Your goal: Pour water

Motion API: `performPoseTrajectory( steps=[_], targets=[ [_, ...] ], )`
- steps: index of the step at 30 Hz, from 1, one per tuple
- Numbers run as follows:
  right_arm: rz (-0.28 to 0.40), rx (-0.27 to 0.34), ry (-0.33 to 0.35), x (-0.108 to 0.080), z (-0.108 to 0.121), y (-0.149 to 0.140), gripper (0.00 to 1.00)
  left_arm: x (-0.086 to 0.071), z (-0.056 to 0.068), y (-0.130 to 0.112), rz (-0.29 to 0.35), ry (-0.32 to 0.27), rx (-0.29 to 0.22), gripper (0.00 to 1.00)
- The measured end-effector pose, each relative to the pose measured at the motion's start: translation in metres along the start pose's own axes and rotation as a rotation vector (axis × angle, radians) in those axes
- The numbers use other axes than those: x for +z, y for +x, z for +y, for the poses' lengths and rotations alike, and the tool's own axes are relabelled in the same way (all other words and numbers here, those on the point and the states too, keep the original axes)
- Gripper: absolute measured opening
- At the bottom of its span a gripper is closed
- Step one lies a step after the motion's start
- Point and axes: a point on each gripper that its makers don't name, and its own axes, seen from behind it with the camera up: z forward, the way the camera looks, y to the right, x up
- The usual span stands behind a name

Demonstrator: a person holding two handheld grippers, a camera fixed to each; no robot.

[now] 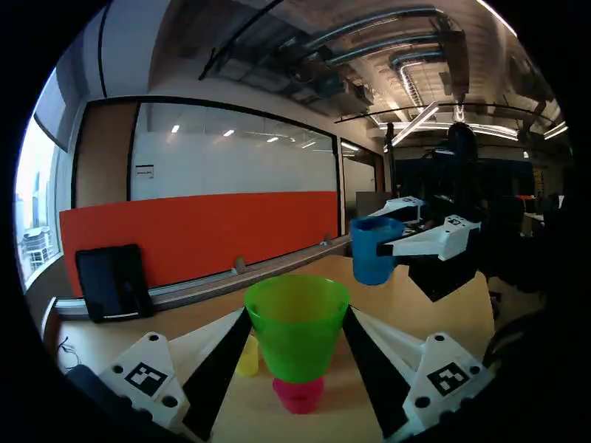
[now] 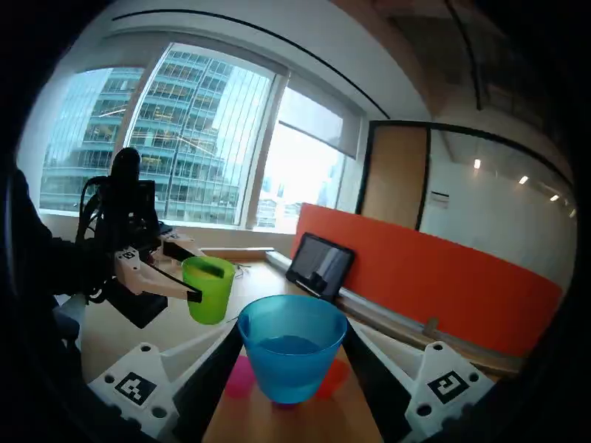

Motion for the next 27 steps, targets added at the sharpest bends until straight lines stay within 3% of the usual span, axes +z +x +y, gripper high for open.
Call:
performPoseTrajectory(
  steps=[17,27],
  targets=[
    [0.011,-0.172,-0.015,0.012,0.011,0.028,0.92,0.000,0.024,-0.006,-0.006,-0.039,0.017,0.86],
    [0.035,-0.292,-0.019,0.019,0.016,0.053,0.92,0.002,0.030,-0.004,-0.005,-0.052,0.028,0.86]
  ],
)
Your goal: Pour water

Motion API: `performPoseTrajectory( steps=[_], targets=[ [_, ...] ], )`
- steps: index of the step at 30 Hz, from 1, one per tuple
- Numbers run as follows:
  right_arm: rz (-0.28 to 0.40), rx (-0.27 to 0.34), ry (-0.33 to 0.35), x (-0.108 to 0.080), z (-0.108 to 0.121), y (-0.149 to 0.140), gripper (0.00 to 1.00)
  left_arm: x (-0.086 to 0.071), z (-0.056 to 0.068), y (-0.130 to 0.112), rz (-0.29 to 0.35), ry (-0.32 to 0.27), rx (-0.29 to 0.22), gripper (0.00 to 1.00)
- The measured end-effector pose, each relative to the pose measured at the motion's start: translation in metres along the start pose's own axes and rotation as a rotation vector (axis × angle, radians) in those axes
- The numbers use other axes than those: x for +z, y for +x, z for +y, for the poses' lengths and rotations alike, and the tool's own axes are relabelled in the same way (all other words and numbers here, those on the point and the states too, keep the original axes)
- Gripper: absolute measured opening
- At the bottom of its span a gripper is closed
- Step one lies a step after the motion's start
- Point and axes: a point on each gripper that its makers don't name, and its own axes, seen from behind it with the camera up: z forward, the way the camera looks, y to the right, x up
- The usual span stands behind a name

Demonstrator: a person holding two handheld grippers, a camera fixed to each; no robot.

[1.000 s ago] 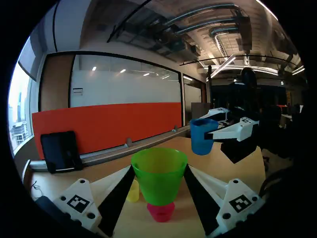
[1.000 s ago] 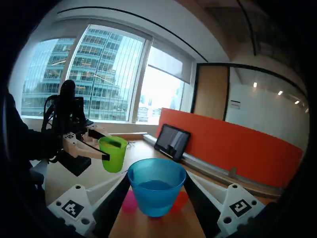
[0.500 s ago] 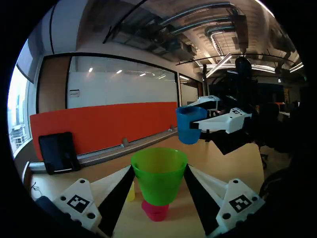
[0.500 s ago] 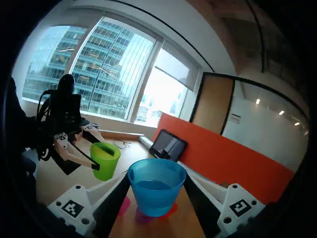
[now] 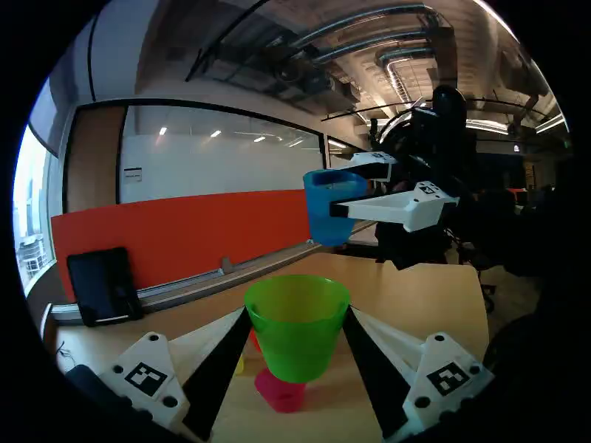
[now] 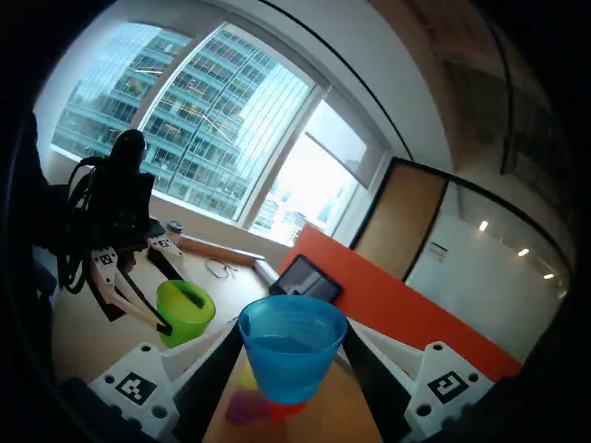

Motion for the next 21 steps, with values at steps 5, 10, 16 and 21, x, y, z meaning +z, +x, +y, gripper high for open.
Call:
performPoseTrajectory(
  steps=[5,10,16,21],
  targets=[
    [0.007,-0.077,-0.011,0.005,0.004,0.011,0.92,0.001,0.004,0.003,0.006,-0.007,0.003,0.86],
    [0.011,-0.151,-0.013,0.010,0.006,0.019,0.92,0.003,0.006,0.004,0.009,-0.013,0.003,0.86],
    [0.013,-0.226,-0.019,0.017,0.011,0.029,0.92,0.003,0.009,0.005,0.012,-0.023,0.003,0.86],
    [0.018,-0.286,-0.025,0.022,0.014,0.037,0.92,0.004,0.011,0.007,0.013,-0.030,0.003,0.86]
  ],
)
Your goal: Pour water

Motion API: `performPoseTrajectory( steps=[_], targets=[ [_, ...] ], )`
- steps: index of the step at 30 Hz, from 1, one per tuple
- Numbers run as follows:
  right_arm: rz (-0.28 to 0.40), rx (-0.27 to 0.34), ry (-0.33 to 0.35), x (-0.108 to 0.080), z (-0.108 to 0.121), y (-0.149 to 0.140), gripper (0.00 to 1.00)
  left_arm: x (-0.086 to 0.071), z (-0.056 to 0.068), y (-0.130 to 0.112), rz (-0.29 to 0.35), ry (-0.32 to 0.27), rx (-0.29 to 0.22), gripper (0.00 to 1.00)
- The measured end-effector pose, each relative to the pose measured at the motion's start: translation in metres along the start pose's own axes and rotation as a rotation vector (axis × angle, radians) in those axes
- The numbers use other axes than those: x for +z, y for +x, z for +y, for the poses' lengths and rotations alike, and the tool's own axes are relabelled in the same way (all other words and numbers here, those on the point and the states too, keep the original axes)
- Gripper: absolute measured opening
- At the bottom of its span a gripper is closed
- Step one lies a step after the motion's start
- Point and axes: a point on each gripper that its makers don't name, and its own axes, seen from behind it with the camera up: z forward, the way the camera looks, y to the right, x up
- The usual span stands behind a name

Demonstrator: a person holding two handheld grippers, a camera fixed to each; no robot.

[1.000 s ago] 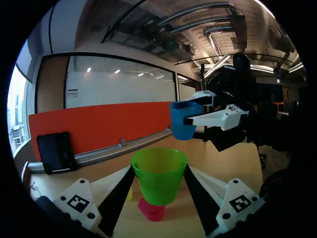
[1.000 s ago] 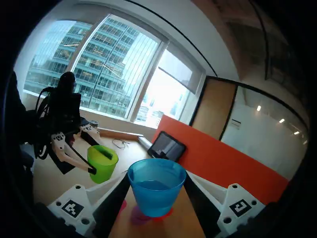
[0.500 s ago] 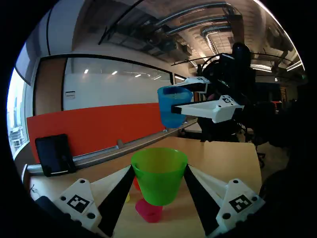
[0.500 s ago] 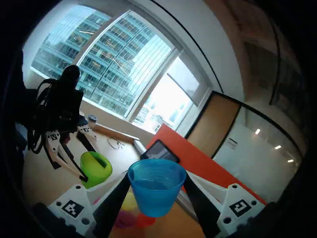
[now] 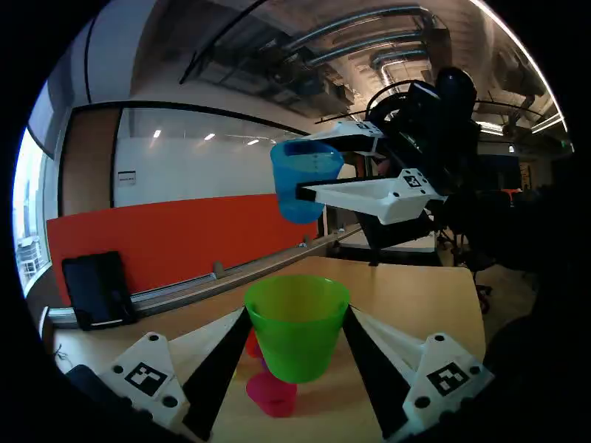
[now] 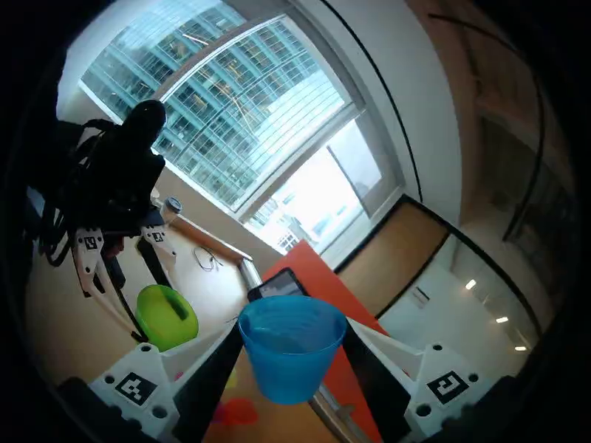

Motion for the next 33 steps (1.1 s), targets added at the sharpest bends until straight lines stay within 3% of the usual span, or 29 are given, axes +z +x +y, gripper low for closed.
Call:
performPoseTrajectory(
  steps=[20,33],
  targets=[
    [0.015,-0.231,-0.021,0.019,0.017,0.027,0.91,0.010,0.009,0.004,0.002,-0.022,-0.010,0.86],
    [0.005,-0.335,-0.039,0.025,0.020,0.030,0.92,0.010,0.011,0.007,0.004,-0.028,-0.008,0.86]
  ],
)
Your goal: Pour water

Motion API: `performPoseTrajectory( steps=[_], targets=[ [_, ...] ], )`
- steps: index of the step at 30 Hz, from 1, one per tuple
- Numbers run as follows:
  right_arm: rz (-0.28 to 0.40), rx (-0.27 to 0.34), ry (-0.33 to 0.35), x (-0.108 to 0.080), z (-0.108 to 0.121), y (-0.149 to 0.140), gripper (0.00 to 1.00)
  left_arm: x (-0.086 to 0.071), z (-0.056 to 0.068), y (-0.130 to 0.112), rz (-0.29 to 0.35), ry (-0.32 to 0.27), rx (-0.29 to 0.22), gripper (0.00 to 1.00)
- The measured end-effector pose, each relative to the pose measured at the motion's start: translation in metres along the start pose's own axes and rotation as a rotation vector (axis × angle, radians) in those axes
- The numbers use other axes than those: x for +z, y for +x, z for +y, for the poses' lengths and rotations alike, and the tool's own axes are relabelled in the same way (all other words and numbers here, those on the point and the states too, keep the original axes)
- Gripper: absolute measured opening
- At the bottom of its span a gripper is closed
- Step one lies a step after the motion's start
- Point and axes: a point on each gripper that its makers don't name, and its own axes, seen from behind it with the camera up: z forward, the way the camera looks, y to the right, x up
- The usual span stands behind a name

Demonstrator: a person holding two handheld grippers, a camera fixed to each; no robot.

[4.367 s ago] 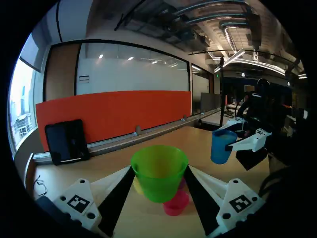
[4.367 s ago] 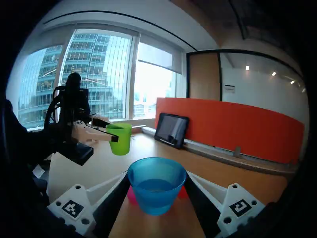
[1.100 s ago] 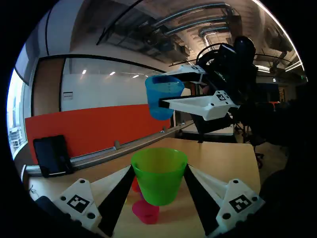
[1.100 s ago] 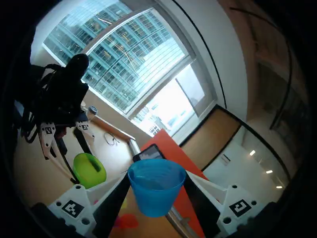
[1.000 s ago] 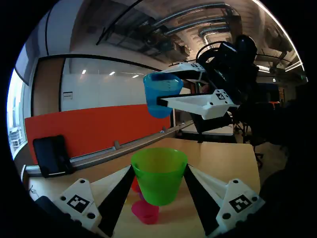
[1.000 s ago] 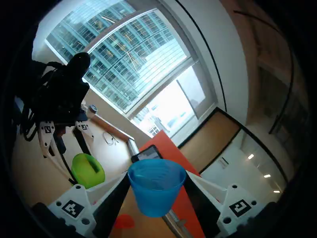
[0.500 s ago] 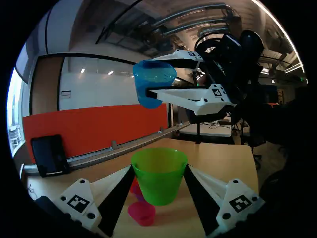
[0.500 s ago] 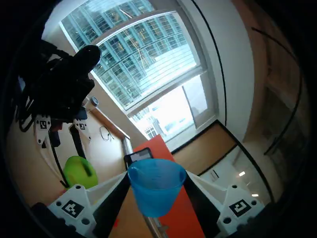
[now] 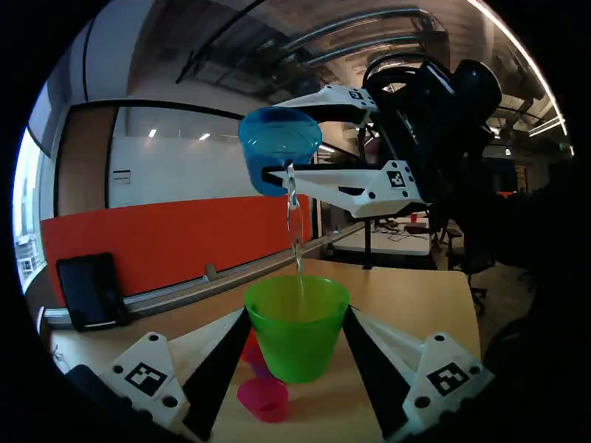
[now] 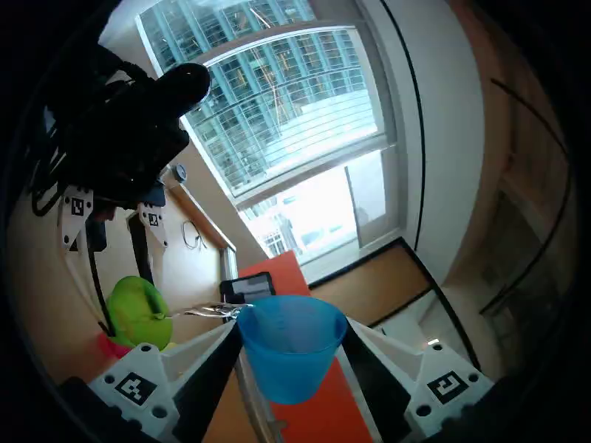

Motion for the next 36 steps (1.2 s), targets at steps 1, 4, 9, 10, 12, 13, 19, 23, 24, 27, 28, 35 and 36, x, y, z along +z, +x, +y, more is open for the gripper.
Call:
performPoseTrajectory(
  steps=[1,4,9,10,12,13,19,23,24,27,28,35,36],
  targets=[
    [0.000,-0.005,-0.001,0.000,0.000,0.000,0.92,0.000,0.000,0.000,0.000,-0.001,0.000,0.86],
    [-0.001,-0.020,-0.005,0.001,0.002,0.000,0.91,0.000,0.000,-0.001,-0.002,-0.001,0.002,0.86],
    [0.000,-0.051,-0.014,0.001,0.005,0.001,0.91,0.000,0.001,-0.001,-0.003,-0.002,0.002,0.86],
    [0.001,-0.057,-0.014,0.001,0.005,0.001,0.91,0.000,0.001,-0.002,-0.003,-0.002,0.002,0.86],
    [0.002,-0.069,-0.016,0.001,0.006,0.002,0.92,0.000,0.001,-0.002,-0.003,-0.002,0.000,0.86],
    [0.003,-0.074,-0.017,0.001,0.007,0.003,0.92,0.000,0.000,-0.002,-0.003,-0.002,0.000,0.86],
    [0.006,-0.112,-0.023,0.002,0.011,0.006,0.91,-0.001,0.000,-0.001,-0.002,-0.003,-0.002,0.86],
    [0.007,-0.135,-0.029,0.003,0.013,0.007,0.92,-0.002,0.001,0.000,-0.002,-0.004,0.000,0.86],
    [0.008,-0.138,-0.029,0.003,0.014,0.008,0.92,-0.002,0.001,0.000,-0.002,-0.004,0.000,0.86],
    [0.010,-0.149,-0.029,0.003,0.015,0.009,0.92,-0.002,0.001,0.000,-0.003,-0.004,0.002,0.86],
    [0.011,-0.153,-0.030,0.003,0.015,0.009,0.92,-0.002,0.001,0.000,-0.003,-0.003,0.002,0.86],
    [0.018,-0.184,-0.034,0.004,0.017,0.013,0.92,-0.002,0.001,0.001,-0.001,-0.005,0.002,0.86],
    [0.017,-0.187,-0.034,0.004,0.017,0.013,0.92,-0.002,0.001,0.001,-0.001,-0.005,0.002,0.86]
  ],
)
